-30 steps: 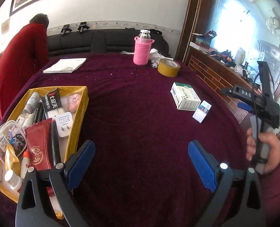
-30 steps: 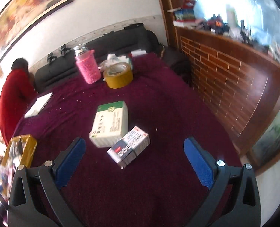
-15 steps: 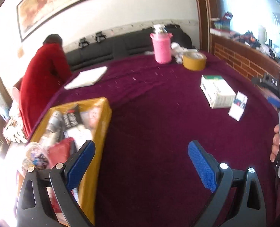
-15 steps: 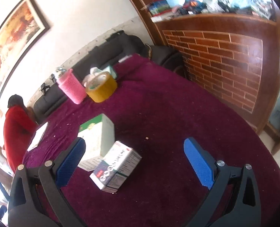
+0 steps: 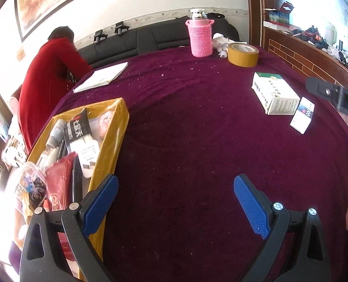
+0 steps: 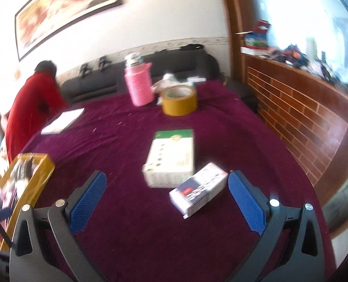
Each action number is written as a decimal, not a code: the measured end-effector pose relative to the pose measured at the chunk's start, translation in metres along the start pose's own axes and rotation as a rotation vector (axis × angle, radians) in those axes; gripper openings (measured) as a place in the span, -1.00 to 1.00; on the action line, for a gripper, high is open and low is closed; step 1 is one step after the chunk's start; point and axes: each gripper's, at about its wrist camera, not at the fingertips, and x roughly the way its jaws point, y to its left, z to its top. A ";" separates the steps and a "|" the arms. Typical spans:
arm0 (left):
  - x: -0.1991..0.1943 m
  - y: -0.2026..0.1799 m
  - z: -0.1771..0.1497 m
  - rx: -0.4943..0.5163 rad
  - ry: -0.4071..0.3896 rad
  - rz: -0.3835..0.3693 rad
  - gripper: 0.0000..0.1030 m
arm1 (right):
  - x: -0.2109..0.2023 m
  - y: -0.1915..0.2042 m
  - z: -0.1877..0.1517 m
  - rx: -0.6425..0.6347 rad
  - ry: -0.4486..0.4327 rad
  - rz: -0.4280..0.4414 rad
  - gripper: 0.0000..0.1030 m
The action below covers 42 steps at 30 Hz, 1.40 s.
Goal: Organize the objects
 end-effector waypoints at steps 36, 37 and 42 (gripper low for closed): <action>0.057 0.011 -0.021 -0.141 0.123 -0.047 0.98 | 0.007 0.009 -0.034 0.096 0.247 0.012 1.00; 0.058 0.011 -0.020 -0.145 0.123 -0.050 0.98 | 0.006 0.011 -0.036 0.091 0.250 0.012 1.00; 0.061 0.014 -0.019 -0.143 0.128 -0.056 0.98 | -0.006 0.020 -0.042 0.070 0.251 0.014 1.00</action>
